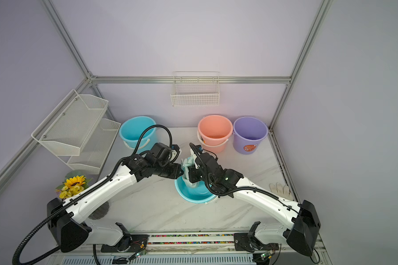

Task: Wipe the inside of the bucket with a cloth
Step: Wipe the dirt from the inside of the bucket.

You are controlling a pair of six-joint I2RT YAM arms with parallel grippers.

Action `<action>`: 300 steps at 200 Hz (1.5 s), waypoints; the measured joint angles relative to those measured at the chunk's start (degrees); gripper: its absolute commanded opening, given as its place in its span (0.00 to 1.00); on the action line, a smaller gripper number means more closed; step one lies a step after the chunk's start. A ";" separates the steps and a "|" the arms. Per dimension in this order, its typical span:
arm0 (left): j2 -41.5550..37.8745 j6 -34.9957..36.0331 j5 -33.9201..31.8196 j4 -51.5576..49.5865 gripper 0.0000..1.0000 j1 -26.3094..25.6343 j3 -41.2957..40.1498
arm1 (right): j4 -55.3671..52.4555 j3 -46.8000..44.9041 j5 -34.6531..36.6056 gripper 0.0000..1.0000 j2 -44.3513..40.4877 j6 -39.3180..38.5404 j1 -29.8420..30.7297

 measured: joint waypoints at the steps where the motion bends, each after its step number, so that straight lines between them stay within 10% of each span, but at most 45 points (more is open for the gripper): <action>1: -0.02 0.00 0.00 0.02 0.00 0.00 0.00 | 0.28 -0.22 0.02 0.00 -0.07 -0.57 -0.02; 89: -1.01 0.28 0.98 0.15 0.00 0.39 0.00 | 16.48 -10.80 0.87 0.00 3.37 -27.39 -0.68; 204: -1.18 0.09 -1.66 -1.55 0.00 1.84 -1.03 | 25.59 -11.39 -2.10 0.00 14.21 -28.94 -2.86; 300: -1.18 0.79 2.89 1.99 0.00 0.92 -1.27 | 15.96 -11.43 -5.55 0.00 2.23 -42.21 -4.26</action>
